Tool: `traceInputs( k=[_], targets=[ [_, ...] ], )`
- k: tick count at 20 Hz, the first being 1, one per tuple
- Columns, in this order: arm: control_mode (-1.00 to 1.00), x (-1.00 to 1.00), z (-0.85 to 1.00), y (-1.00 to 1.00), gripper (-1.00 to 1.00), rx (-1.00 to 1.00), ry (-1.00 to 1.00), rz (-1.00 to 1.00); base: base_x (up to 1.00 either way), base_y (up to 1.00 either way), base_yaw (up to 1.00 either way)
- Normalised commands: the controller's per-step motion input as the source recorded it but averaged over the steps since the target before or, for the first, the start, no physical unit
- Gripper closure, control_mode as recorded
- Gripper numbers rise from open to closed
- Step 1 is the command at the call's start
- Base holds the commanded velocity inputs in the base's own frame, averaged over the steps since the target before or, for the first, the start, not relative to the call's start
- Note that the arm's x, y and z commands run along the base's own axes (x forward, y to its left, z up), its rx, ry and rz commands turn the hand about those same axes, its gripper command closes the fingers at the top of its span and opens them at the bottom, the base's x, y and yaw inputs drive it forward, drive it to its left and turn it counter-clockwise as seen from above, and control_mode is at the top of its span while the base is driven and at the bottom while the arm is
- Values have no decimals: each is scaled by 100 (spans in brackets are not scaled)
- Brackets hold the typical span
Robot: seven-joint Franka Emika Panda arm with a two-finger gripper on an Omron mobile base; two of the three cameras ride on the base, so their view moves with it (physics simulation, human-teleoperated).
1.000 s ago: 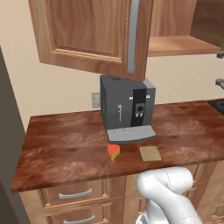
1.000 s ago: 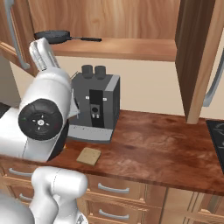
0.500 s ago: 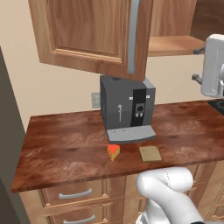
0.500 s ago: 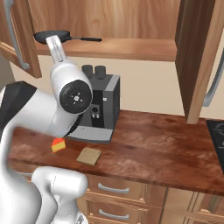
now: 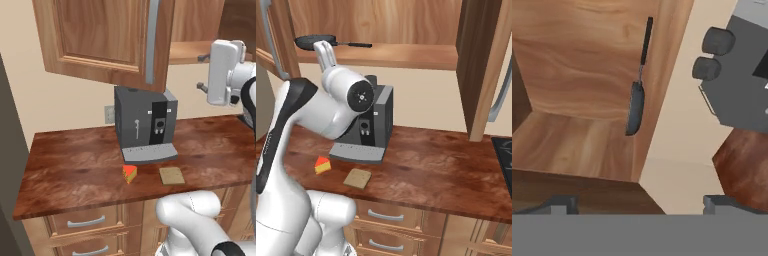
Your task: Pick the pan from the cabinet and place it on the stove. Then turn on the stove burner for the pan.
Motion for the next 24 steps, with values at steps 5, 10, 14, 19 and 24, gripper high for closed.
traceInputs(
  k=[5, 10, 14, 19, 24],
  targets=[
    [-100, 43, -3, 31, -100, 3, 3, 16, 0, 0, 0],
    [-100, 37, -1, 43, -100, 3, 3, 14, 0, 0, 0],
    [-100, 28, 0, 56, -100, 1, 3, 12, 0, 0, 0],
    [-100, 29, 0, 51, -100, 0, 4, 13, 0, 0, 0],
    [-100, 9, 0, 52, -100, 0, 1, 11, 0, 0, 0]
  ],
)
